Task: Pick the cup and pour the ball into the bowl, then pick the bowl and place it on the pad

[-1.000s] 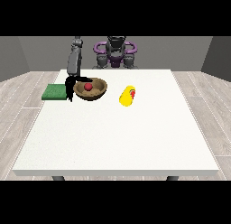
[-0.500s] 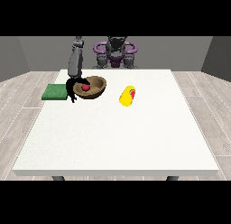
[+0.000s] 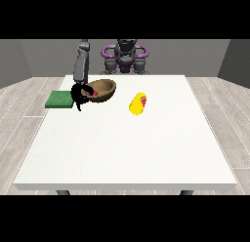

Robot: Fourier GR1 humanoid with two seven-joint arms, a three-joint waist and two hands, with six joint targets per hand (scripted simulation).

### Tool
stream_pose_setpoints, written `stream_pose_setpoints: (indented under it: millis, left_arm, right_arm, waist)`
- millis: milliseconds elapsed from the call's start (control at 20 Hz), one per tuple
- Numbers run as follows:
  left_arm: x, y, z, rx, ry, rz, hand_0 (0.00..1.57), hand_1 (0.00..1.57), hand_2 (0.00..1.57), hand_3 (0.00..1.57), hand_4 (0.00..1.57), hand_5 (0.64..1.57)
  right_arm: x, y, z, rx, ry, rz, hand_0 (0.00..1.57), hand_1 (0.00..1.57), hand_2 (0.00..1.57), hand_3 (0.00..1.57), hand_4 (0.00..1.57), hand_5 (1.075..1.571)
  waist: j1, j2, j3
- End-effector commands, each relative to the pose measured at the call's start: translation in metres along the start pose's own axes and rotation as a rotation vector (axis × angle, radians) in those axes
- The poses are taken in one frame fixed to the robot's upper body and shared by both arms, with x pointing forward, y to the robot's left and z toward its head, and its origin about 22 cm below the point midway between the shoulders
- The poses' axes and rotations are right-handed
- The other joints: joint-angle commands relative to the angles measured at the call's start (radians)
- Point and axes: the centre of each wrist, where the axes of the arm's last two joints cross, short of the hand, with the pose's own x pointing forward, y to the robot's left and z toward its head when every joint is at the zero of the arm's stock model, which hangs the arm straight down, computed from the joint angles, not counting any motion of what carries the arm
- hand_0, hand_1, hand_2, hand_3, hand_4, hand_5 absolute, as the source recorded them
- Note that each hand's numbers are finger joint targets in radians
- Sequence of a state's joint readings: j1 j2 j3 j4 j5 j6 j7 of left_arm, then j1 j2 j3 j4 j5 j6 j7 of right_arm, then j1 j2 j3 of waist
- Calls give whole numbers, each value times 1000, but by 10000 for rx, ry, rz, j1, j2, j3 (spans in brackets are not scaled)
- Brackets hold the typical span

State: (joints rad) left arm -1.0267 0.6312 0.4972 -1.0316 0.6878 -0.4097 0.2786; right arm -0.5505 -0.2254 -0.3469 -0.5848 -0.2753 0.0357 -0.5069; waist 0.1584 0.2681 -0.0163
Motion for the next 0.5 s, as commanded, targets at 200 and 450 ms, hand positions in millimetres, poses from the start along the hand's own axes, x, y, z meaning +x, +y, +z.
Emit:
stream_pose_setpoints:
  millis: [200,450]
  left_arm:
    - [-25,32,25,1296,882,-20,0,0,0,0,0,1571]
    - [-21,58,46,1610,914,-159,0,0,0,0,0,1571]
  right_arm:
    - [40,-35,-22,-357,2445,2533,1571,1571,1571,1541,1103,1567]
    - [83,-45,-45,-46,2360,2664,1571,1571,1571,1031,1155,1558]
  waist:
    - [-995,-1025,139]
    - [-1467,-1113,159]
